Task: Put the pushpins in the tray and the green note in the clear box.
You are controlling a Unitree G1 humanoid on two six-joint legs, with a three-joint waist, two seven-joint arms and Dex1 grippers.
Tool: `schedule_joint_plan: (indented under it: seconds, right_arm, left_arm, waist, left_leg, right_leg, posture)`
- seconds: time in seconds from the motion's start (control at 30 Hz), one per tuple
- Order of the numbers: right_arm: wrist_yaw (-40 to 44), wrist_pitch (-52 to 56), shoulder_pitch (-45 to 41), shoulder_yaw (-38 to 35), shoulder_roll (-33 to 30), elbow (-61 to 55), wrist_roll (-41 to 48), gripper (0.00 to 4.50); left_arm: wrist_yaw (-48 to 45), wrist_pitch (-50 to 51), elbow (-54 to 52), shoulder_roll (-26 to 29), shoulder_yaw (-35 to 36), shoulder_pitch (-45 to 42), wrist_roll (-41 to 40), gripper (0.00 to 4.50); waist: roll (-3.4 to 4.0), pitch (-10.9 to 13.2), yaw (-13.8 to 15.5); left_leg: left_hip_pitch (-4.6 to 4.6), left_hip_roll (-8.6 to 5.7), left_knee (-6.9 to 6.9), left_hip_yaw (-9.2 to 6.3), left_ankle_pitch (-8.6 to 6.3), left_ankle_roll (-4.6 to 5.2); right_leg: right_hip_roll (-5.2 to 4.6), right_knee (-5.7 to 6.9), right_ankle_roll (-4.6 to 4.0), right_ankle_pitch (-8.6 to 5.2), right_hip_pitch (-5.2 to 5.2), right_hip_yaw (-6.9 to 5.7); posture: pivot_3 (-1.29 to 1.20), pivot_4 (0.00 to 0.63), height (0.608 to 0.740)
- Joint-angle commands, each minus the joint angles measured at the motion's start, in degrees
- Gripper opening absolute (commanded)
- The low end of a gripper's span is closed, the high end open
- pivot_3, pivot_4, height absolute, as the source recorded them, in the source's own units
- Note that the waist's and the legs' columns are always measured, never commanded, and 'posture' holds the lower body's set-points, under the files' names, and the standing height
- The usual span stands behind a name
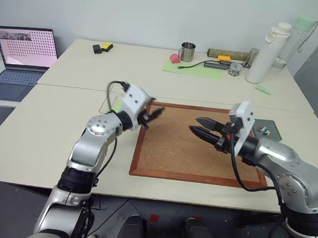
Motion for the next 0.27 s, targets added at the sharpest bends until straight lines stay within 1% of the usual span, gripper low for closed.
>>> schedule_joint_plan:
  seconds: [0.03, 0.17, 0.27]
  right_arm:
    - [2.1, 0.4, 6.3, -3.6, -6.0, -3.8, -0.8, 1.75]
    - [4.8, -1.4, 13.7, -6.5, -10.8, -4.3, -1.8, 1.75]
    - [5.4, -2.5, 17.8, -9.2, -12.3, -4.2, -2.4, 1.75]
  left_arm:
    - [-10.9, 5.2, -9.1, 6.4, -4.2, 3.0, -4.2, 2.21]
    - [-16.2, 3.5, -9.5, 12.2, -6.2, 4.8, -2.9, 2.21]
    - [-17.4, 1.9, -7.0, 13.1, -5.8, 4.0, -2.6, 2.21]
  waist:
    - [0.00, 0.0, -0.1]
    - [0.03, 0.0, -0.2]
    - [0.03, 0.0, -0.1]
  left_leg:
    - [0.00, -0.02, 0.01, -0.01, 0.00, 0.00]
    - [0.11, -0.01, -0.03, 0.00, 0.00, 0.01]
    - [0.16, 0.01, -0.03, -0.03, 0.00, 0.02]
  right_leg:
    - [0.02, 0.01, -0.01, -0.01, 0.00, -0.01]
    - [0.12, 0.04, -0.16, -0.13, 0.00, 0.00]
    - [0.16, 0.04, 0.04, -0.30, 0.04, -0.02]
  posture:
    - [0.00, 0.150, 0.740]
    - [0.00, 0.150, 0.740]
    - [0.00, 0.150, 0.740]
